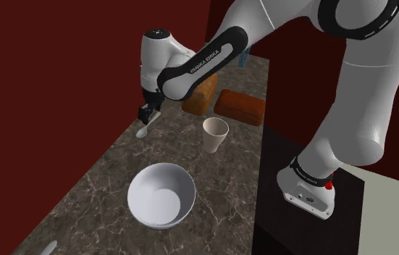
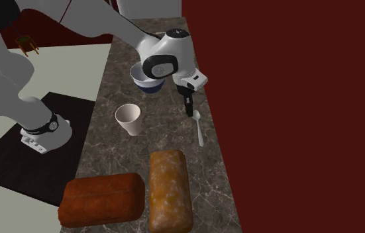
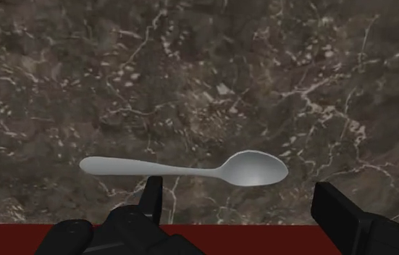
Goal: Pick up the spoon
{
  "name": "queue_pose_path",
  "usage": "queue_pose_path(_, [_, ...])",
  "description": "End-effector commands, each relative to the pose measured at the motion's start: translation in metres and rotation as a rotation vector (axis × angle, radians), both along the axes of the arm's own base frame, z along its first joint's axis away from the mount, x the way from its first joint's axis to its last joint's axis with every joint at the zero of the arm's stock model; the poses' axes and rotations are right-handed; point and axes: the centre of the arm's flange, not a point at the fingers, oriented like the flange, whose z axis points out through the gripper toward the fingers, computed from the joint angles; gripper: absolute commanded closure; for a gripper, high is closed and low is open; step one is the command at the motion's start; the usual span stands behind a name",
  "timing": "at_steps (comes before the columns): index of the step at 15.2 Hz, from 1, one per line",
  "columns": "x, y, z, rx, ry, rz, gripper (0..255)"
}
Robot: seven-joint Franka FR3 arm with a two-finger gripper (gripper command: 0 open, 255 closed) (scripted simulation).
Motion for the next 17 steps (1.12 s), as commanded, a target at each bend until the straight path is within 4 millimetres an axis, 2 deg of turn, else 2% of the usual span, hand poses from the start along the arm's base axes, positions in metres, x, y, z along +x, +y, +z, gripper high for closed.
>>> queue_pose_path(1, [0.013, 0.015, -0.013, 0.003, -0.005, 0.009, 0])
queue_pose_path(5, [0.04, 0.045, -0.046, 0.007, -0.012, 0.027, 0])
queue_pose_path(6, [0.042, 0.047, -0.048, 0.007, -0.013, 0.028, 0])
queue_pose_path(13, [0.042, 0.047, -0.088, 0.007, -0.013, 0.028, 0])
queue_pose_path(15, [0.042, 0.047, -0.088, 0.007, -0.013, 0.028, 0])
queue_pose_path(16, [0.041, 0.046, -0.09, 0.007, -0.013, 0.028, 255])
queue_pose_path(17, [0.04, 0.046, -0.09, 0.007, -0.013, 0.028, 255])
